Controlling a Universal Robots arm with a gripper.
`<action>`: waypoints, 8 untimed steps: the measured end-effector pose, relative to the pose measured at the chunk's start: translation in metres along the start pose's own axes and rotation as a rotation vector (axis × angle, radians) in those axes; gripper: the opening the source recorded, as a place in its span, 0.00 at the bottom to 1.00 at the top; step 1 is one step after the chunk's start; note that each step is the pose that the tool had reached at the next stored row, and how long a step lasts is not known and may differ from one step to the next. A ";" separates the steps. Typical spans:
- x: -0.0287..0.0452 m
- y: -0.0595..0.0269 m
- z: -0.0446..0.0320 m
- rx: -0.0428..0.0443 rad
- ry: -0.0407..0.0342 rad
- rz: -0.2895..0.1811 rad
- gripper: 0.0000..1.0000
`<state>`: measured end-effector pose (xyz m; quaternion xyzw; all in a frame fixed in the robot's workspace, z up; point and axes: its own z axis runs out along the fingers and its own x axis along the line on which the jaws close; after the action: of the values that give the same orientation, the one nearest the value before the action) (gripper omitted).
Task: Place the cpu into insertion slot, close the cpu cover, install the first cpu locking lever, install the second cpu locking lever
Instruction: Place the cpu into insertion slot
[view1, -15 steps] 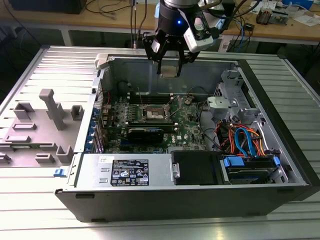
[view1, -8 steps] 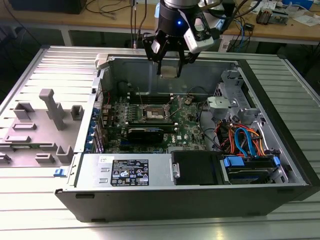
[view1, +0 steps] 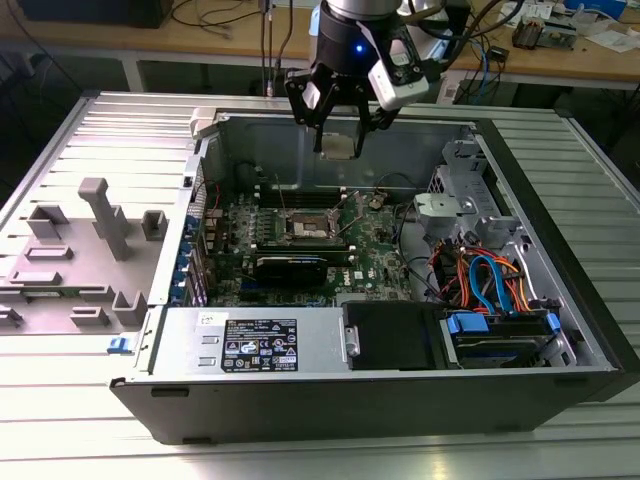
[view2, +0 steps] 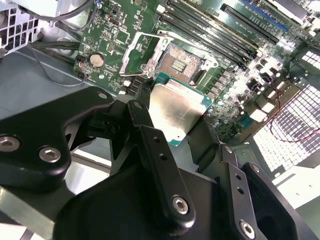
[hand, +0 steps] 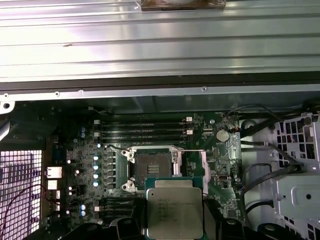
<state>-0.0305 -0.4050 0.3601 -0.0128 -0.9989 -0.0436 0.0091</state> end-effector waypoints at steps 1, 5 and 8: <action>0.0000 -0.0011 0.0000 0.0000 0.0000 0.000 0.55; 0.0004 -0.0053 0.0000 0.0001 0.0000 0.000 0.55; 0.0003 -0.0055 0.0001 0.0001 -0.0005 0.007 0.55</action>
<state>-0.0309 -0.4105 0.3595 -0.0161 -0.9989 -0.0435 0.0090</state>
